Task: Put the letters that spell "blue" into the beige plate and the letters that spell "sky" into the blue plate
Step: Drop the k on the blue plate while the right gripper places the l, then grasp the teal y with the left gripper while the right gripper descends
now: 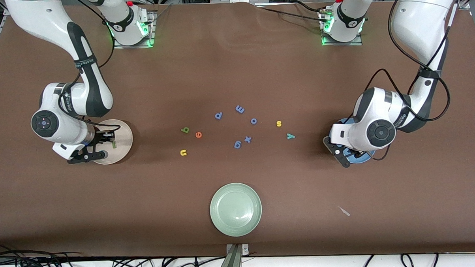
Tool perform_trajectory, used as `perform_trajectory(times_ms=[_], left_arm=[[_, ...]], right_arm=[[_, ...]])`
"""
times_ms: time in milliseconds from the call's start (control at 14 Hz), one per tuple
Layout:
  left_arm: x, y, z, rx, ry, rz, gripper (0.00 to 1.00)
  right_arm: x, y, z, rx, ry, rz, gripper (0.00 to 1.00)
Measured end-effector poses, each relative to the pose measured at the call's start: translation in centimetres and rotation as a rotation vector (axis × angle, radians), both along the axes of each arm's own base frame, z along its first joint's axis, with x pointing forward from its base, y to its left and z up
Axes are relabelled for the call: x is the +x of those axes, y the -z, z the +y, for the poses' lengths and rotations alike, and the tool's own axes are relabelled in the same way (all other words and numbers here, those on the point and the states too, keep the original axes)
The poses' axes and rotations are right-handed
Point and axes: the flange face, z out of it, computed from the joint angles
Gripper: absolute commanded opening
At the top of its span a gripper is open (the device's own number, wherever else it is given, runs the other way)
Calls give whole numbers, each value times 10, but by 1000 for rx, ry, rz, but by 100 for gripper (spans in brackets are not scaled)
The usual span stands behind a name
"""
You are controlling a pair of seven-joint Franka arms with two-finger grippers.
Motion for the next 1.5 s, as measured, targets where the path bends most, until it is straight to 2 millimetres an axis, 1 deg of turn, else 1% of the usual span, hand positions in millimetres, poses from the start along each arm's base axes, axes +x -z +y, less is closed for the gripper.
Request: perform_trajectory(times_ms=[71,143,286,429,500,571,714,786,929,1143,1286,1357,1429,1500], left_arm=[[-3,-2,-13,6,-48,-6,100],[-7,-2,-29,16,-103,-9,100],[-20,-1,-68,53,-227,-20,100],[-37,7,-114,95,-359,-40,100],[-45,16,-133,108,-444,-58,100],[-50,27,-145,117,-541,-74,100],[-54,50,-155,128,-714,-89,100],[-54,57,-156,131,-756,-90,100],[-54,64,-155,135,-791,-89,100],[-51,68,-157,103,-802,-107,100],[-55,78,-160,84,-812,-113,99],[-58,83,-160,83,-812,-111,79],[-59,86,-160,81,-811,-109,48],[-61,88,-160,82,-810,-109,29]], right_arm=[[5,-8,8,7,17,3,100],[10,-18,20,14,34,3,100],[16,-31,56,28,72,-9,100],[12,-33,97,40,131,-13,100],[8,-32,119,44,165,-10,100],[3,-31,140,49,197,-8,100],[-5,-31,173,54,246,-11,100],[-9,-31,185,53,261,-11,100],[-15,-27,206,49,302,-25,100],[-35,-11,241,54,358,-66,100],[-46,4,252,59,379,-87,100],[-51,11,255,61,385,-95,100],[-57,19,257,64,390,-104,100],[-61,27,260,66,397,-111,100]])
